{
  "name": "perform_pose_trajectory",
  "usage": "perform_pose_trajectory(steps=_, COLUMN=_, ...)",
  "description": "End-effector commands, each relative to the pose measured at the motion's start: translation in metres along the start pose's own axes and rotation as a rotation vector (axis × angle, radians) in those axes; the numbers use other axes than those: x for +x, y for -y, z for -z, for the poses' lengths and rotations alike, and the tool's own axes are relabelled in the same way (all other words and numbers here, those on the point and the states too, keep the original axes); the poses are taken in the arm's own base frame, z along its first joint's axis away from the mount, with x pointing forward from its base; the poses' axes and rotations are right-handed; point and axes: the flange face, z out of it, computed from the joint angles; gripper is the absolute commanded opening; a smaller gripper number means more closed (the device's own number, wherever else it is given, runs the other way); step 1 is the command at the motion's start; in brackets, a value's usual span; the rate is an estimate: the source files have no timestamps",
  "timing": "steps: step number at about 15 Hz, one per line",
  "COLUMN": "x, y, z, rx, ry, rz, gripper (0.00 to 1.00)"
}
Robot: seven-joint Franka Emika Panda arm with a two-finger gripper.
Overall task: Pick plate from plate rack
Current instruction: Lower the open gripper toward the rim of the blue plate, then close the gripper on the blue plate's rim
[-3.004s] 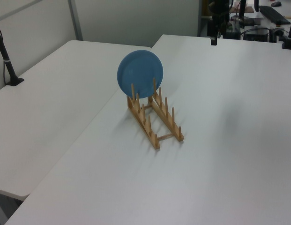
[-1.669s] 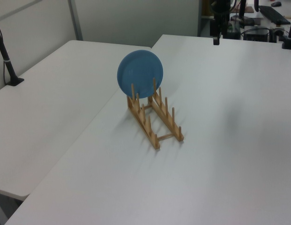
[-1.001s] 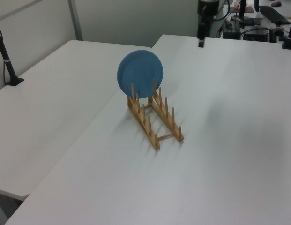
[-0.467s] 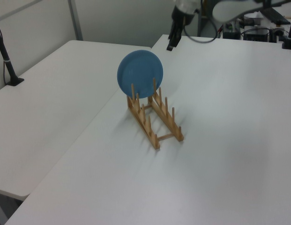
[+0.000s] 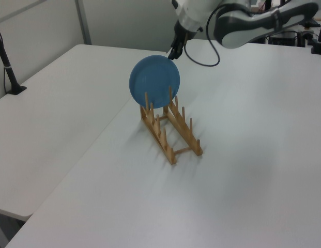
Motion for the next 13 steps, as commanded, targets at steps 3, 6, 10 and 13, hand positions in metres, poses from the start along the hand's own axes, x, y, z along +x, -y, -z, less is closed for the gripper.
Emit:
perform_pose_trajectory(steps=3, x=0.012, y=0.022, z=-0.006, rx=-0.034, ry=-0.034, rz=-0.006, gripper=0.49)
perform_pose_trajectory(steps=6, x=0.013, y=0.027, z=-0.011, rx=-0.055, ry=-0.034, rz=0.004, gripper=0.44)
perform_pose_trajectory(steps=10, x=0.013, y=0.027, z=-0.011, rx=-0.089, ry=-0.043, rz=0.001, gripper=0.22)
perform_pose_trajectory(steps=13, x=0.013, y=0.026, z=-0.011, rx=-0.091, ry=-0.043, rz=0.003, gripper=0.22)
